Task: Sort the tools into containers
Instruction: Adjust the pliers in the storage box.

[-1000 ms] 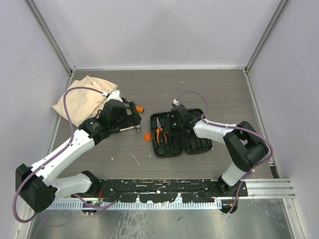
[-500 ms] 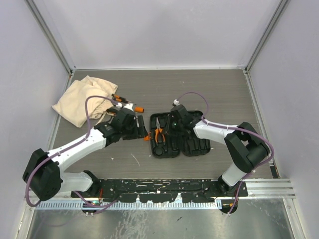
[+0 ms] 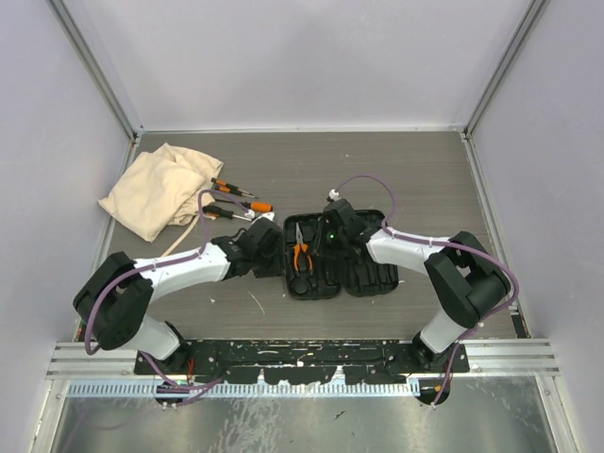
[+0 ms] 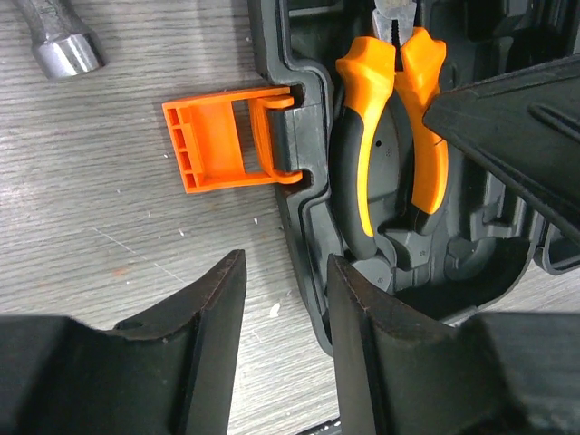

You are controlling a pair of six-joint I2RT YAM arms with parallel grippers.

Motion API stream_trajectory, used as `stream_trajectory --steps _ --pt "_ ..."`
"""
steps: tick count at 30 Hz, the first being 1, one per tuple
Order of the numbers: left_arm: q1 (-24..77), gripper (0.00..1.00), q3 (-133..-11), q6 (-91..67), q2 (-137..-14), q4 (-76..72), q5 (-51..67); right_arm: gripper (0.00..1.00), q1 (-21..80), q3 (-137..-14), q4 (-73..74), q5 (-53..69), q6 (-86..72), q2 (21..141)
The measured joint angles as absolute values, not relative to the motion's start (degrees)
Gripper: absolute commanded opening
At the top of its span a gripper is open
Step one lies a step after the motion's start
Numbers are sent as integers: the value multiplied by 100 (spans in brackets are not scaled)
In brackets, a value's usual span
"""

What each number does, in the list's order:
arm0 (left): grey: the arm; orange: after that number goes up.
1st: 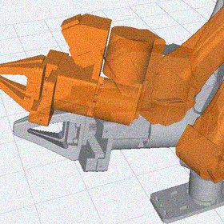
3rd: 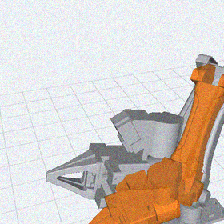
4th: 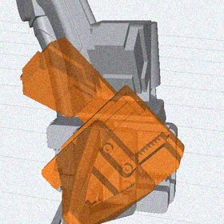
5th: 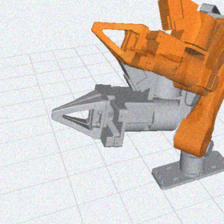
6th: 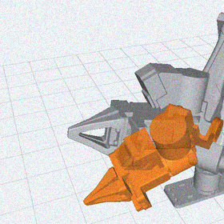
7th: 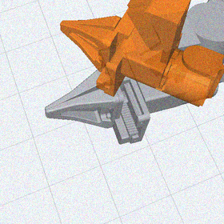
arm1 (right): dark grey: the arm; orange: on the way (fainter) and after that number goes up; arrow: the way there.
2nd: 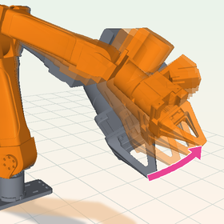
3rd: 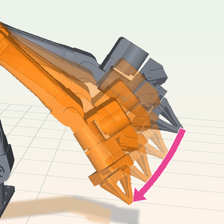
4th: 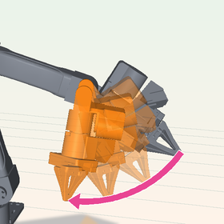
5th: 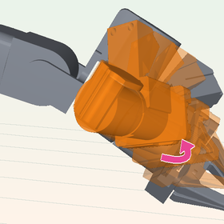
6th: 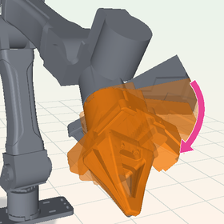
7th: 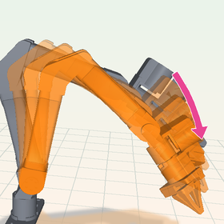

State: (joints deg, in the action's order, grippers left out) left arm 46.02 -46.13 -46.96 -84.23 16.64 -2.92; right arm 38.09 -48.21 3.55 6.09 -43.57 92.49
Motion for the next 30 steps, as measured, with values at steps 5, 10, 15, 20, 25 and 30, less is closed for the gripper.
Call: stream_trajectory --steps 5,10,15,20,25,30 --pt "4602 31 -4609 -4727 -8602 1511 -268 25 3809 -4799 314 611 -4370 9249" --pt "4602 17 -4613 -4766 -8702 1299 -132 23 3809 -4777 279 615 -4372 9249" --pt "4598 12 -4628 -4777 -8715 1310 -75 20 3811 -4722 189 620 -4372 9249" --pt "4595 6 -4628 -4779 -8715 1313 -75 18 3820 -4663 80 617 -4377 9251" --pt "4602 3 -4687 -4775 -8755 1385 -75 17 3916 -4622 -99 473 -4405 9404" --pt "4609 1 -4762 -4768 -8799 1474 -78 17 4032 -4617 -126 235 -4410 9402"
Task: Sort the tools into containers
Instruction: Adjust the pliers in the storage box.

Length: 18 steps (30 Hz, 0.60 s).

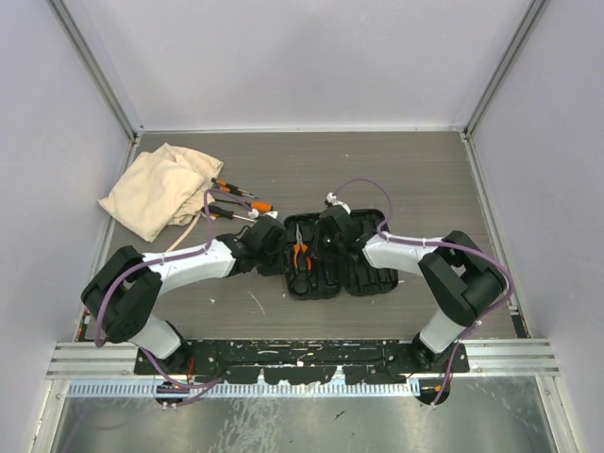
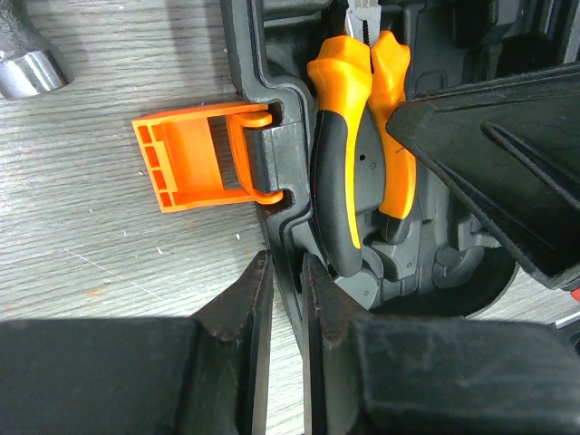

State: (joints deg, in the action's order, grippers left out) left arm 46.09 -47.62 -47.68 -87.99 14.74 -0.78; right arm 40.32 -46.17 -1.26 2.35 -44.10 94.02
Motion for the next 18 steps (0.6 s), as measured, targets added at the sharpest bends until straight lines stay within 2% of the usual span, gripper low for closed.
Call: stream_trajectory --steps 4,14,18 --pt "4613 0 -4783 -4766 -8805 1514 -104 23 4086 -4617 -119 99 -4407 9384" --pt "4668 0 -4810 -4757 -8805 1514 -202 50 4351 -4617 353 -191 -4285 9137" --pt "4678 0 -4810 -4759 -8805 1509 -224 56 4388 -4650 523 -217 -4115 8877"
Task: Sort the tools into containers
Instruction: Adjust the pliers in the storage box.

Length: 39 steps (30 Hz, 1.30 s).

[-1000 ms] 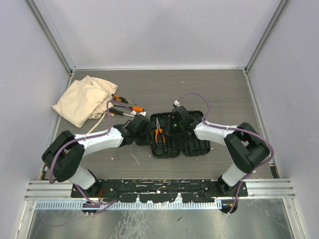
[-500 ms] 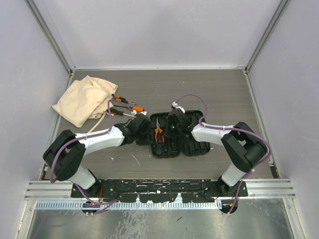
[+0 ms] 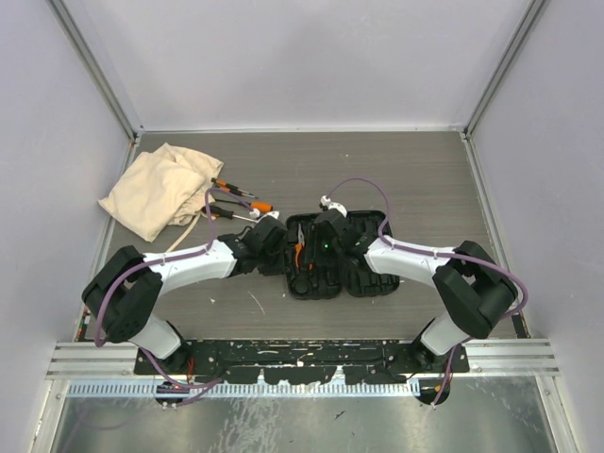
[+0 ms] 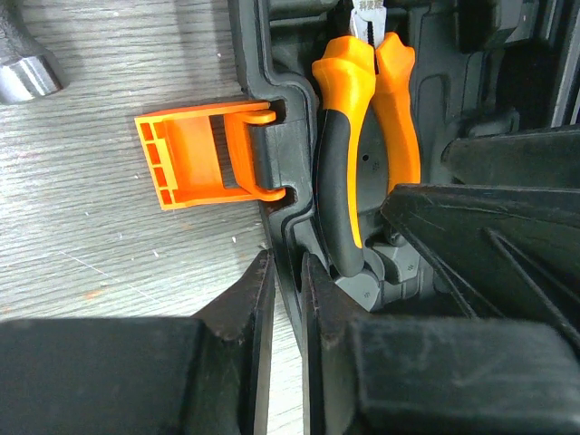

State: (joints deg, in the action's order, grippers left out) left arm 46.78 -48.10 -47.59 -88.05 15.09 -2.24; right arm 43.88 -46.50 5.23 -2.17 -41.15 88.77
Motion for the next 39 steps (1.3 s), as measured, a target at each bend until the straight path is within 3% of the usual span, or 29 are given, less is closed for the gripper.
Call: stream_trajectory --steps 16,39 --pt "4683 0 -4818 -4762 -8816 1496 -233 59 4388 -5264 862 -301 -3791 9203" --pt "4676 0 -4445 -5059 -8674 958 -235 46 4418 -5599 897 -471 -3688 9745"
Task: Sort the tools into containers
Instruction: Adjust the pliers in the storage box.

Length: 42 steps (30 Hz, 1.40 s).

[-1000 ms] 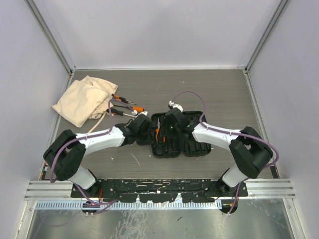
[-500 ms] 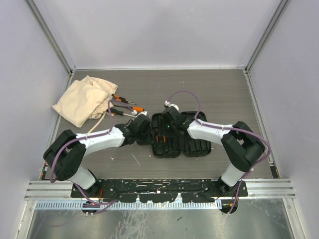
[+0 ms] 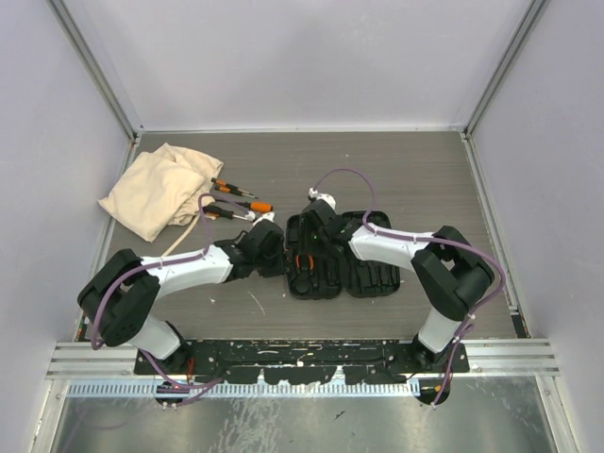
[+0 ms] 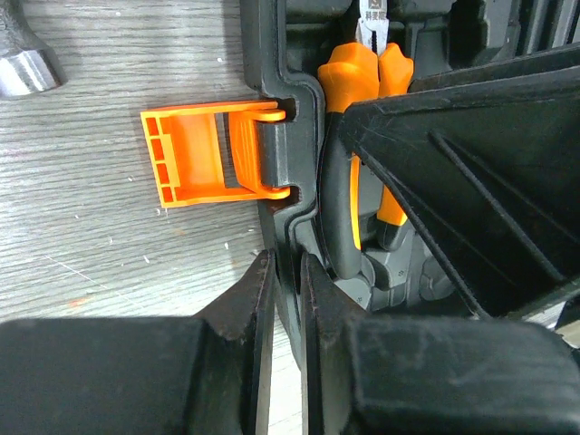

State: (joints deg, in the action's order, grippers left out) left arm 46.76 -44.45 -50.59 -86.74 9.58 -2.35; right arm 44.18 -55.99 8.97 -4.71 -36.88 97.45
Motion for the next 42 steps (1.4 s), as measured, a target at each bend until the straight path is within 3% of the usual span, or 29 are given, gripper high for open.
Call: stream_trajectory --steps 11,17,27,36,42 --pt "4674 0 -4270 -5245 -8613 703 -244 23 4619 -5522 690 -989 -3697 9804" --pt "4676 0 -4250 -5319 -8608 681 -270 20 4709 -5376 497 -1201 -3726 9800" --pt "4674 1 -4244 -5321 -8600 672 -272 41 4718 -5087 38 -1173 -3721 9612" --pt "4678 6 -4305 -5308 -8611 751 -279 52 4641 -4954 163 -773 -3861 9225" --pt "4687 21 -4403 -5273 -8691 773 -281 55 4390 -4558 128 -301 -4095 8368"
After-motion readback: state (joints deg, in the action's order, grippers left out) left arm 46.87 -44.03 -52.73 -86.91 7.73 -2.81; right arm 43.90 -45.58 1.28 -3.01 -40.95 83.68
